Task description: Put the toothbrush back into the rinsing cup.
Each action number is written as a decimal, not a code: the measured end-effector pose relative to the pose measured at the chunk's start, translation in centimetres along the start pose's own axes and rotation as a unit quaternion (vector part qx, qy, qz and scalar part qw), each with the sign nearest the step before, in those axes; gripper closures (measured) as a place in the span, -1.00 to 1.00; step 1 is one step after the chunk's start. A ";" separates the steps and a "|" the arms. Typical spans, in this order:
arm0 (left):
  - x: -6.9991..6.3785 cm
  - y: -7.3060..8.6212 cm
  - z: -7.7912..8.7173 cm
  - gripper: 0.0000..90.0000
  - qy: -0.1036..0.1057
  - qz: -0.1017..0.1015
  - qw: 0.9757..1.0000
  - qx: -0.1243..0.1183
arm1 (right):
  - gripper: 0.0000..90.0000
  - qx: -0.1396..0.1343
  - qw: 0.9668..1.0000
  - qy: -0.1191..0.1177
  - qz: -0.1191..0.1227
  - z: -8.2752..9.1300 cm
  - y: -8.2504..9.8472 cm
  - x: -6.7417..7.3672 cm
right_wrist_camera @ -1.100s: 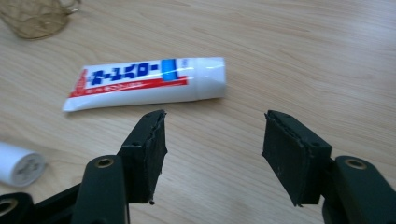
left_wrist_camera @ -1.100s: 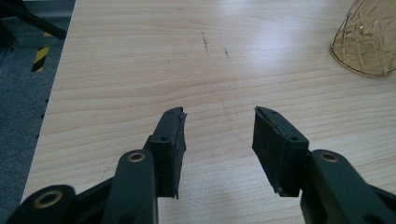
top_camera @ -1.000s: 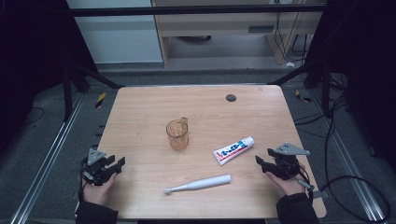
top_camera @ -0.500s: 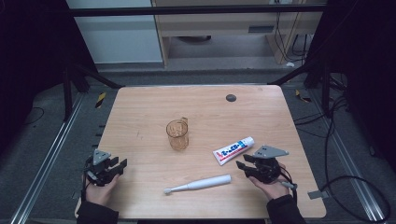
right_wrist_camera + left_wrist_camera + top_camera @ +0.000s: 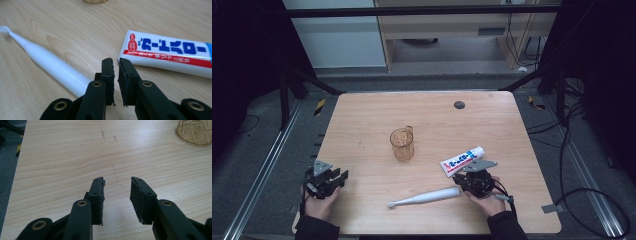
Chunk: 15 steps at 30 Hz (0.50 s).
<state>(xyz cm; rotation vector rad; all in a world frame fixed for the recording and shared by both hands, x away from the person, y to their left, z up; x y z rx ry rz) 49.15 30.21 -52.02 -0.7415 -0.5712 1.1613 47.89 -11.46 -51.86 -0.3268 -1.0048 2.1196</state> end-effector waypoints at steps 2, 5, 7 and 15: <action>0.0 0.0 0.0 0.39 0.001 0.001 1.000 0.001 | 0.89 0.010 1.000 -0.002 0.001 -0.4 0.2 0.2; 0.0 0.1 0.0 0.38 0.002 0.000 1.000 0.001 | 0.90 0.023 1.000 0.001 0.011 -0.7 0.5 0.3; 0.0 0.1 0.0 0.38 0.002 0.000 1.000 0.001 | 0.90 0.030 0.999 0.002 0.016 -0.8 0.7 0.4; 0.1 0.1 0.0 0.37 0.002 0.000 1.000 0.001 | 0.87 0.043 0.999 -0.001 0.024 -0.8 1.1 0.6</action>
Point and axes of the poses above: each handheld gripper's, and its own axes: z roughly backward along the jaws, y roughly out of its underside, x roughly to its left, the point moved 7 cm from there along -z, roughly forward along the jaws, and after that the axes turned 2 degrees about -z, right-handed, at the moved point
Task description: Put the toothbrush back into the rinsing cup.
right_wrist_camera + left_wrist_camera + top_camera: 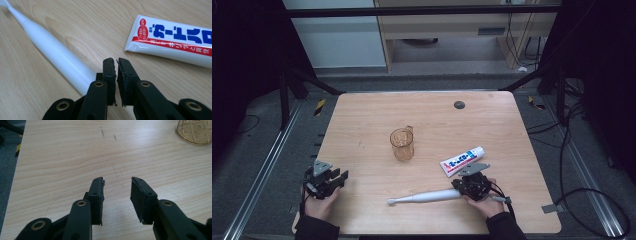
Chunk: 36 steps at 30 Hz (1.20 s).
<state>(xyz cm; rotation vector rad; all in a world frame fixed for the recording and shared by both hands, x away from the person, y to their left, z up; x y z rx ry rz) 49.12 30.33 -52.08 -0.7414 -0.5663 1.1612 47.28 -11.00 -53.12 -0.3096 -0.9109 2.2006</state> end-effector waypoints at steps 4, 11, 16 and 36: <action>0.0 0.0 0.0 0.37 0.000 0.000 1.000 0.000 | 0.86 -0.002 1.000 -0.003 0.001 0.1 0.0 0.2; 0.0 0.0 0.0 0.36 -0.001 0.002 1.000 0.000 | 0.85 0.001 1.000 -0.005 0.003 0.4 0.4 0.5; 0.1 0.0 0.0 0.36 -0.001 0.001 1.000 0.001 | 0.84 0.000 1.000 -0.009 0.002 0.5 0.5 0.7; 0.0 0.1 0.1 0.34 -0.004 -0.002 1.000 0.001 | 0.84 0.004 1.000 -0.020 0.002 1.3 1.3 1.7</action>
Point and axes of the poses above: each handheld gripper's, and its own axes: z roughly backward along the jaws, y roughly out of its underside, x roughly to its left, the point moved 7 cm from there along -z, roughly forward along the jaws, and after that the axes turned 2 degrees about -z, right-handed, at the moved point
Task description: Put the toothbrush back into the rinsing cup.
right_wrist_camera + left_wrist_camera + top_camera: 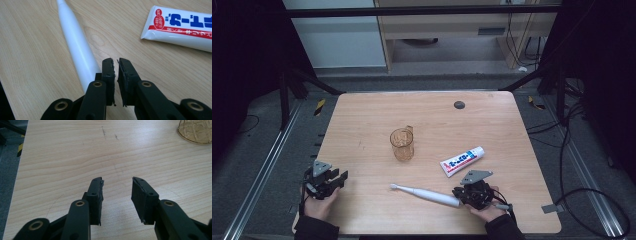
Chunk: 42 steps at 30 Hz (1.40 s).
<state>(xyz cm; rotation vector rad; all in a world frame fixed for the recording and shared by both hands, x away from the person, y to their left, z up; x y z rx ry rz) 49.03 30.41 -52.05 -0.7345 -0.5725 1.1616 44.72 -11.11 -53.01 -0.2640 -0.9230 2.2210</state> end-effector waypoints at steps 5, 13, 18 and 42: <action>0.0 0.0 0.0 0.33 -0.001 -0.001 1.000 0.000 | 0.84 0.000 1.000 0.001 0.002 0.2 0.1 0.2; 0.0 0.0 0.0 0.32 -0.001 -0.001 1.000 0.000 | 0.84 0.003 1.000 -0.003 0.006 0.2 0.3 0.8; 0.0 0.0 0.0 0.32 -0.001 -0.001 1.000 0.001 | 0.83 0.004 1.000 -0.001 0.007 0.2 0.3 0.8; 0.1 0.1 -0.5 0.20 -0.006 -0.012 1.000 0.011 | 0.44 -0.012 0.999 0.039 -0.009 1.9 -4.9 -0.6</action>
Point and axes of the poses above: each handheld gripper's, and its own axes: z roughly backward along the jaws, y roughly out of its underside, x roughly to its left, the point moved 7 cm from there along -z, roughly forward along the jaws, and after that the axes turned 2 degrees about -z, right-handed, at the moved point
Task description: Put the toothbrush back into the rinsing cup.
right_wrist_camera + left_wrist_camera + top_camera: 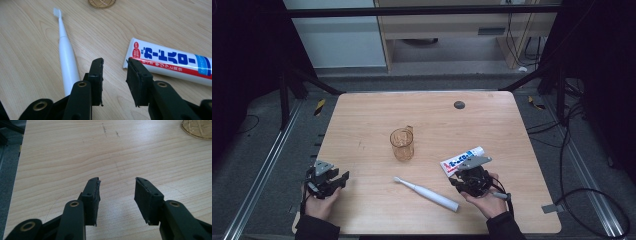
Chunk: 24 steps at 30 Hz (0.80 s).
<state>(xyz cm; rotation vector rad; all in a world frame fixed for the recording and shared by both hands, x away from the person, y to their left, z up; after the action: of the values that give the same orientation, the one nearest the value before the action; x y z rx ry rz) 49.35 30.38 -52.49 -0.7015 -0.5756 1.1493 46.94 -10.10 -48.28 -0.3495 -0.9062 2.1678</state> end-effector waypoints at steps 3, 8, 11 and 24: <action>0.0 0.0 0.0 0.19 -0.001 0.000 1.000 0.001 | 0.39 0.005 1.000 -0.005 0.004 -0.2 -0.8 0.3; 0.0 0.1 0.0 0.19 0.000 0.000 1.000 0.002 | 0.38 0.006 1.000 -0.010 0.016 -0.9 -2.3 1.1; 0.0 0.1 -0.1 0.19 0.000 0.000 1.000 0.003 | 0.37 0.009 1.000 -0.010 0.023 -1.4 -3.3 1.6; 0.0 0.2 -0.2 0.19 0.001 -0.001 1.000 0.008 | 0.33 0.015 0.999 -0.023 0.042 -3.0 -6.0 2.8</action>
<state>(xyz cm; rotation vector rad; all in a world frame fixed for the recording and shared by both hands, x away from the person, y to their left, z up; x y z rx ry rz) 49.43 30.42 -52.77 -0.6888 -0.5653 1.1495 49.74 -3.74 -46.07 -0.3301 -0.8966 2.2727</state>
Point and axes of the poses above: each handheld gripper's, and its own axes: z roughly backward along the jaws, y roughly out of its underside, x roughly to its left, the point moved 7 cm from there along -z, roughly forward along the jaws, and after that the axes turned 2 degrees about -z, right-handed, at the moved point
